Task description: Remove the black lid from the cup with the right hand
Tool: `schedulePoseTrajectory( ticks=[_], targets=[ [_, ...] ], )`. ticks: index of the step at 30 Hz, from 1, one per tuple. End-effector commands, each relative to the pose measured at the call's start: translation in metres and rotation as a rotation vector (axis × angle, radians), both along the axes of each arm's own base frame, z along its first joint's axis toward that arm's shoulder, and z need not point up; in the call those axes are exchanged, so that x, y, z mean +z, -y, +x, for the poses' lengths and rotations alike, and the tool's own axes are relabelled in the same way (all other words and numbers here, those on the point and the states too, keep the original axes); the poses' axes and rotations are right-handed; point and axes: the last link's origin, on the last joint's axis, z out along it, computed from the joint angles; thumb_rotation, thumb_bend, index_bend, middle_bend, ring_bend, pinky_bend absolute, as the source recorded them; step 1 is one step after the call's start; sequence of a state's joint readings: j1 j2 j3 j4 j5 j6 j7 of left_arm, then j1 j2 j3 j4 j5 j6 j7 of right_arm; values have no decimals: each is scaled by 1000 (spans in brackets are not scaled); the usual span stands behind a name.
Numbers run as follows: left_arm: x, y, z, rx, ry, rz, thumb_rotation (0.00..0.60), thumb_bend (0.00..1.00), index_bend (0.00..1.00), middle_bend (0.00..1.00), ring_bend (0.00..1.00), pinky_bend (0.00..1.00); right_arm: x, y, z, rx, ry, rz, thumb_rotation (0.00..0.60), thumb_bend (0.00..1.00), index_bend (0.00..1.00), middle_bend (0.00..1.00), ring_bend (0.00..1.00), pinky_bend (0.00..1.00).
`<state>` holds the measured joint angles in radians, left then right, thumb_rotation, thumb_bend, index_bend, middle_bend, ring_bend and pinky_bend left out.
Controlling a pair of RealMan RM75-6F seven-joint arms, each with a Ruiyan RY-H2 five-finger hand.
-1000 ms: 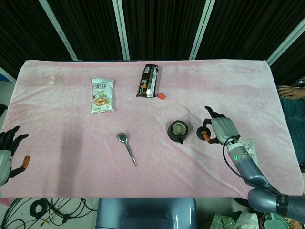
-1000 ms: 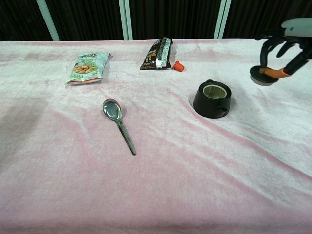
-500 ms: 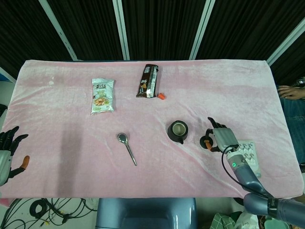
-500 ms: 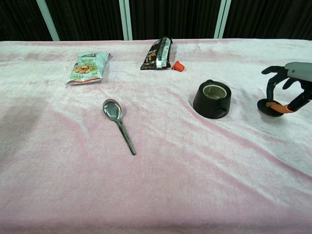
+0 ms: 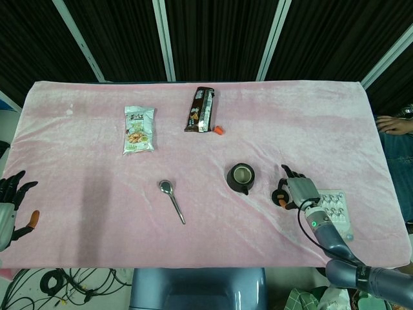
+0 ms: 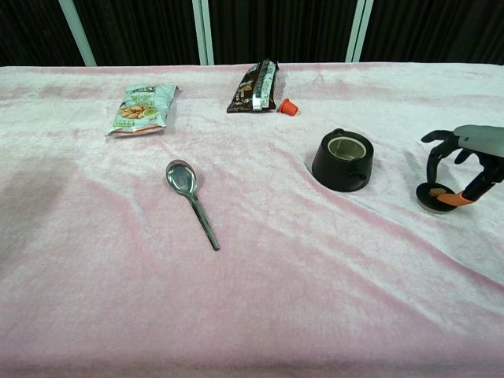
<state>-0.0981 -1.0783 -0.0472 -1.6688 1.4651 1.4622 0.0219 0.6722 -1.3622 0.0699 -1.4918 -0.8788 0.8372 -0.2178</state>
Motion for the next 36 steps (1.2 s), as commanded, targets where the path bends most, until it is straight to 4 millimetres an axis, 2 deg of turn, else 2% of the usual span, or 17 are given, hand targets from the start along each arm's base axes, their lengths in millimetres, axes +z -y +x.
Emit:
schedulePoseTrajectory(
  ticks=[1,5,9,12,13,18,23,27,36],
  targets=[
    [0,0,0,3,0,-1,600,424,174,0,0,18,1,1,2,2,-5,1,600,154,116,0,89,166],
    [0,1,0,2,-3,-3,600,424,173,0,0,18,9,4,7,7,4,-27,600,155,92,0,85,166],
    [0,1,-1,4,-2,3,600,424,173,0,0,18,36,4,20,40,52,-112,600,156,85,0,86,166],
    [1,0,0,2,0,6,600,423,173,0,0,18,61,-4,26,83,52,-171,600,170,73,0,86,165],
    [0,0,0,1,-2,6,600,423,173,0,0,18,72,-10,29,101,47,-197,600,176,69,0,86,166],
    [-1,1,0,0,-6,0,600,424,173,0,0,18,100,-31,32,151,13,-259,600,184,68,0,86,166],
    [-1,1,1,-9,-10,11,600,423,173,2,0,18,124,-69,30,200,-41,-324,600,193,67,0,86,166],
    [-1,2,1,-15,-9,26,600,424,173,2,0,18,129,-90,26,240,-100,-365,600,194,68,0,86,166],
    [1,3,1,-17,3,42,600,424,173,2,0,18,112,-121,5,250,-100,-426,600,195,67,0,86,166]
  ],
)
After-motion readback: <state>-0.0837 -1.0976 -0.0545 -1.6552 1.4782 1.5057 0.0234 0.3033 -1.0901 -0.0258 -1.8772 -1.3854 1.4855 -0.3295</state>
